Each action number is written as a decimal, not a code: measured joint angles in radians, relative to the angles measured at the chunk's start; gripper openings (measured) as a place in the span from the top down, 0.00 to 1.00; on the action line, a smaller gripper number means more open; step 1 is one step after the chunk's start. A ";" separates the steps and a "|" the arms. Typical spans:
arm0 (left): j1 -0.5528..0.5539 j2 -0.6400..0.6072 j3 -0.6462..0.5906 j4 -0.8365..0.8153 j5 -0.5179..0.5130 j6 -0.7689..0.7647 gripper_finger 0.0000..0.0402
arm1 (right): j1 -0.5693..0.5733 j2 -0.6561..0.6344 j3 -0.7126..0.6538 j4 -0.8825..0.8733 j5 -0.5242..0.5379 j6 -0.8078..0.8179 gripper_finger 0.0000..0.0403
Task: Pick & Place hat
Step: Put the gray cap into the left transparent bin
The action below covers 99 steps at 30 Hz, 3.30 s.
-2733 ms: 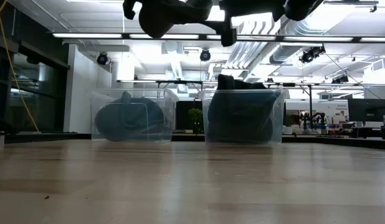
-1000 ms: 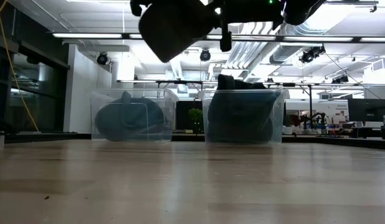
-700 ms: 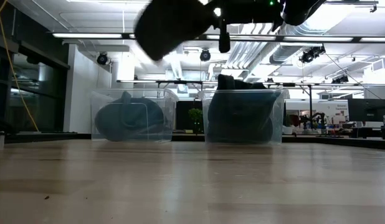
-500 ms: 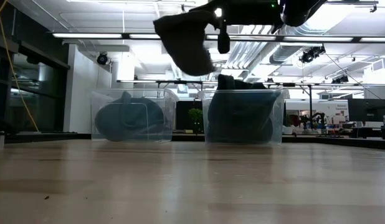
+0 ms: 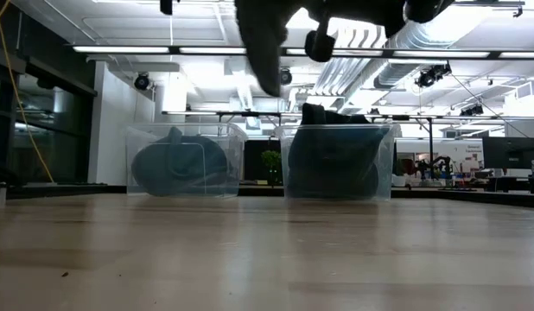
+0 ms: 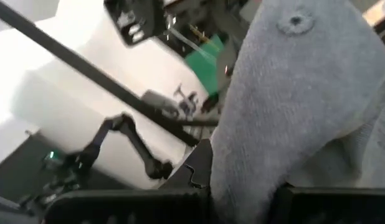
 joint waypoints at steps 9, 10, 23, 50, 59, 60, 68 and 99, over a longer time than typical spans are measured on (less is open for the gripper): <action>0.000 0.005 0.000 -0.051 -0.006 -0.002 0.30 | 0.000 -0.072 0.000 -0.284 0.008 -0.114 0.99; 0.000 0.005 0.000 -0.055 -0.006 -0.006 0.30 | 0.000 -0.077 0.000 -0.320 0.019 -0.126 0.99; 0.000 0.008 0.000 -0.144 0.034 -0.050 0.30 | 0.034 -0.094 0.000 -0.763 0.225 -0.312 0.99; 0.000 0.052 0.000 -0.231 0.115 -0.079 0.30 | 0.316 0.225 0.736 -1.744 0.957 -0.804 0.99; 0.000 0.066 0.000 -0.228 0.189 -0.067 0.30 | 0.354 0.359 0.924 -1.891 1.196 -0.693 0.99; 0.000 0.067 0.000 -0.231 0.191 -0.050 0.30 | 0.353 0.367 0.941 -1.890 1.179 -0.688 0.99; 0.000 0.076 0.075 -0.301 0.198 0.215 0.30 | 0.332 0.374 1.007 -1.845 1.046 -0.630 0.99; -0.016 0.231 0.189 -0.440 0.130 0.793 0.30 | 0.222 0.377 1.014 -1.648 0.877 -0.579 0.99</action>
